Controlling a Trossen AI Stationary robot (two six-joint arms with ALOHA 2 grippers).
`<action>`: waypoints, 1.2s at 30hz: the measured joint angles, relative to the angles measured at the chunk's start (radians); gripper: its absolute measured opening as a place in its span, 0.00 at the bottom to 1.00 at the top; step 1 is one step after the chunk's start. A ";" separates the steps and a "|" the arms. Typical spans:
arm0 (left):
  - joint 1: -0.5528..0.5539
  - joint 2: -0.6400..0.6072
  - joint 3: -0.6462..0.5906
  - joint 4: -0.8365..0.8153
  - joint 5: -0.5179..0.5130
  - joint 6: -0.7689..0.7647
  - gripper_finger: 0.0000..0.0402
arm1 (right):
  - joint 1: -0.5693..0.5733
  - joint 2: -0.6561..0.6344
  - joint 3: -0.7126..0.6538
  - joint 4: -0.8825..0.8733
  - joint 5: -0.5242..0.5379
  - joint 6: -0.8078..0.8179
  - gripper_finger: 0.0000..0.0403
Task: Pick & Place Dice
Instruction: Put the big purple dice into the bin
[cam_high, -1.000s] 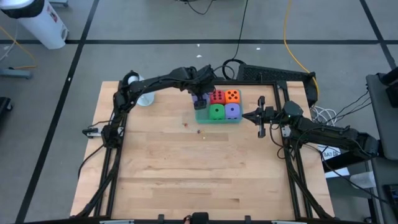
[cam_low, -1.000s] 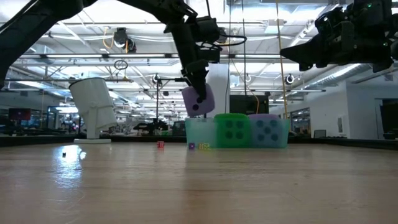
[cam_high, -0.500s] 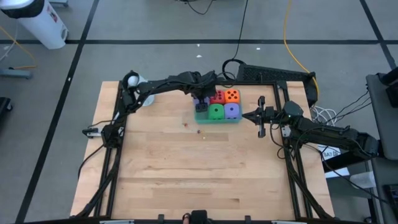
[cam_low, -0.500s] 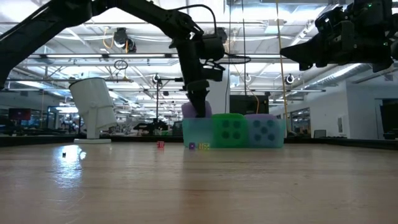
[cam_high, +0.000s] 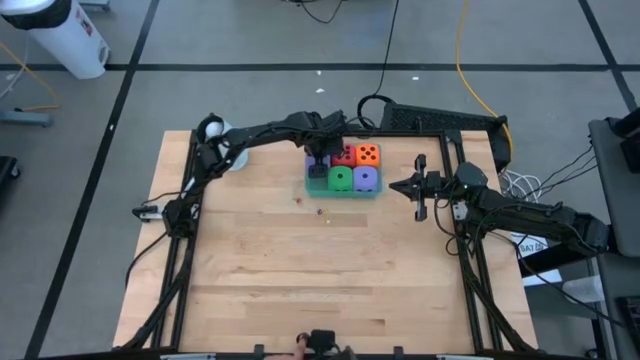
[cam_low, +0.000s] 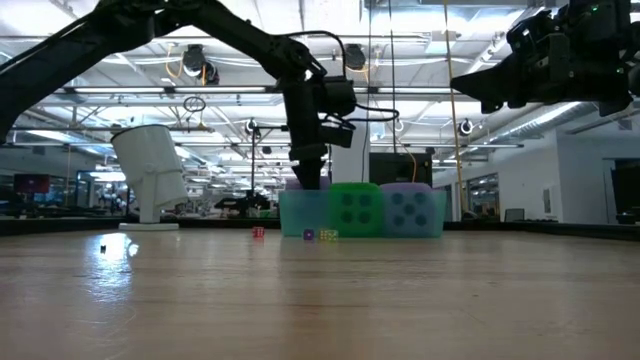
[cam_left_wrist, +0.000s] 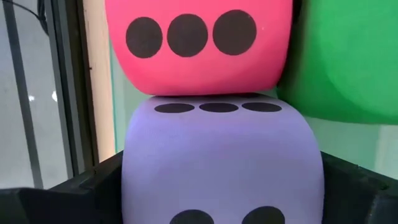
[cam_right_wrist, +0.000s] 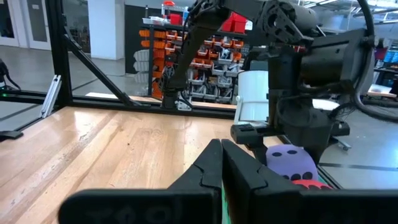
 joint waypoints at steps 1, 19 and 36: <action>0.000 0.003 0.000 0.001 0.000 0.006 0.91 | 0.000 0.000 0.000 0.000 0.000 0.000 0.00; -0.004 0.004 -0.002 0.015 -0.042 0.030 0.99 | -0.004 0.108 0.000 0.022 0.185 -0.030 0.00; -0.011 0.004 -0.003 0.059 -0.057 0.050 0.99 | -0.033 0.835 0.312 0.240 0.130 -0.186 0.00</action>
